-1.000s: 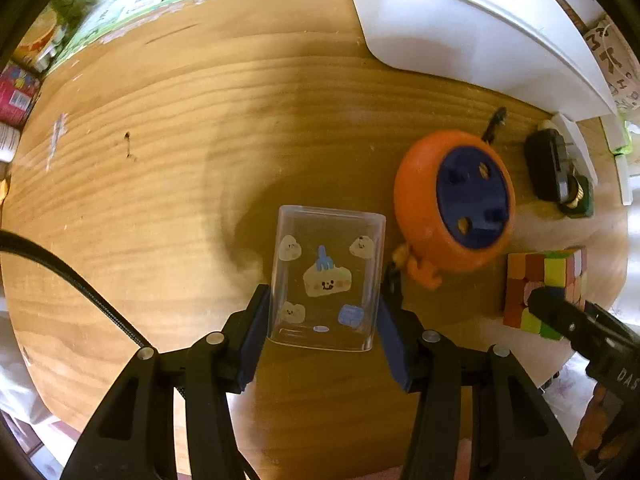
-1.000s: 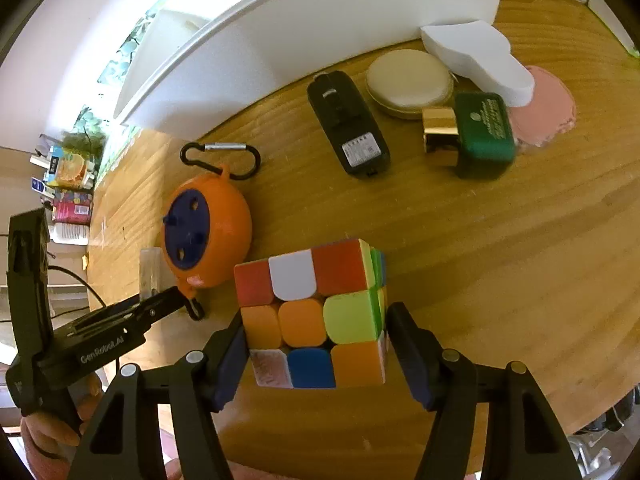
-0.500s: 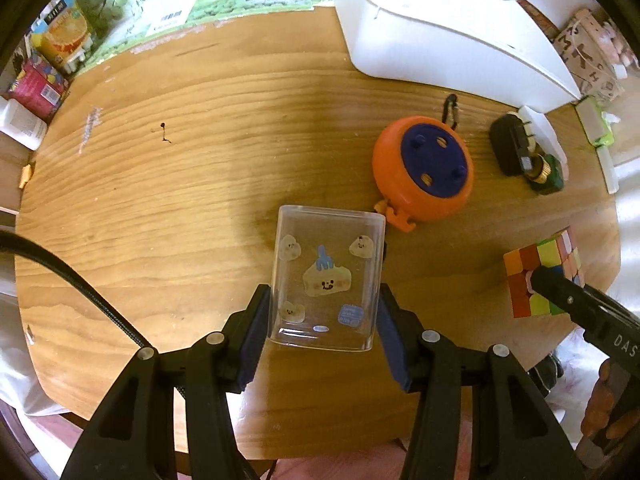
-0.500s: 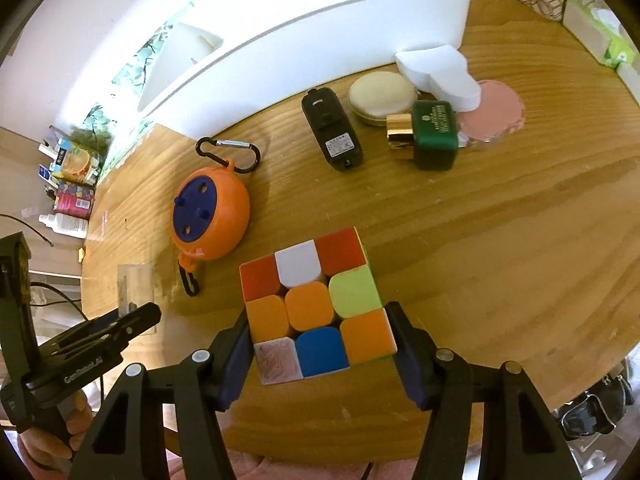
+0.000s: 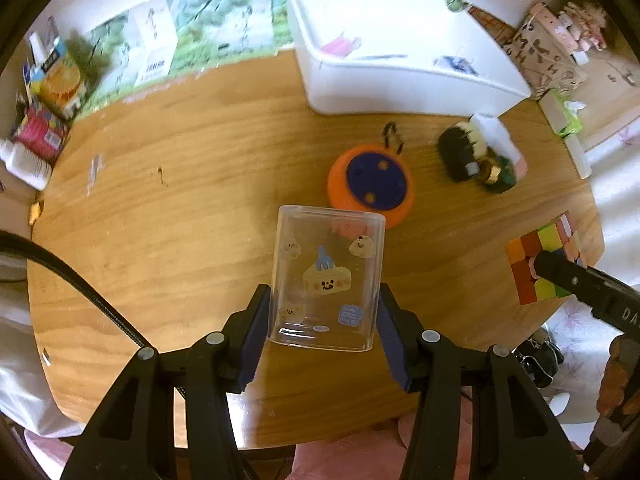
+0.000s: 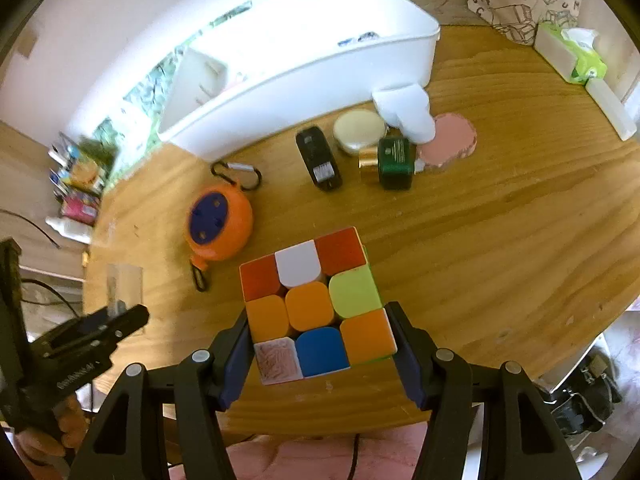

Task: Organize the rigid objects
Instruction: 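Carry the clear sticker box and Rubik's cube over the white bin with both tools, then open both tools to drop the sticker box and cube into the bin, then move both tools toward the green-and-gold box and pink oval case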

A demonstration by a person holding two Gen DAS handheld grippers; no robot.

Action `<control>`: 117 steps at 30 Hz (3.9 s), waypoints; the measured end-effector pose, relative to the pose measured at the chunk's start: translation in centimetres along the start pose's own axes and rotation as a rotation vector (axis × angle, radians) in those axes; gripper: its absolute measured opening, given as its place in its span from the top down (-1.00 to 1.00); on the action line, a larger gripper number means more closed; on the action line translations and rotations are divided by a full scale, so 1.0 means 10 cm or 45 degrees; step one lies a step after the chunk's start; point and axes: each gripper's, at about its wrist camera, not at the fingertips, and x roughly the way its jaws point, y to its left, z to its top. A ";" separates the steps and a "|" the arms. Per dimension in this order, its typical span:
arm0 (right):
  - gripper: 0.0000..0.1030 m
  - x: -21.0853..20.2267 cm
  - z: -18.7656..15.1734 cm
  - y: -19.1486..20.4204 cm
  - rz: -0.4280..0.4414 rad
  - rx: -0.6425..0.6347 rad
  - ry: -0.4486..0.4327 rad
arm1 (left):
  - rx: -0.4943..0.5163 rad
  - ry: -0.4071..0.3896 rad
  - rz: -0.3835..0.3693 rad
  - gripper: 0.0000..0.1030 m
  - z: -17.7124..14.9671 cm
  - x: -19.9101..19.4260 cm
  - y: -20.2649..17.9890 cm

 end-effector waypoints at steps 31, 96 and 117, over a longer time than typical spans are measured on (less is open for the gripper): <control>-0.21 -0.91 1.45 -0.33 0.067 -0.099 -0.313 | 0.008 -0.342 0.037 -0.06 1.33 -0.48 -0.77; -0.56 -0.21 2.25 -0.18 0.228 -0.694 -0.673 | -0.481 -0.632 0.012 -0.53 1.51 0.17 -0.70; -0.64 -0.90 1.29 -0.27 0.162 -0.639 -0.878 | -0.454 -0.724 0.067 -0.53 0.42 -0.45 -0.53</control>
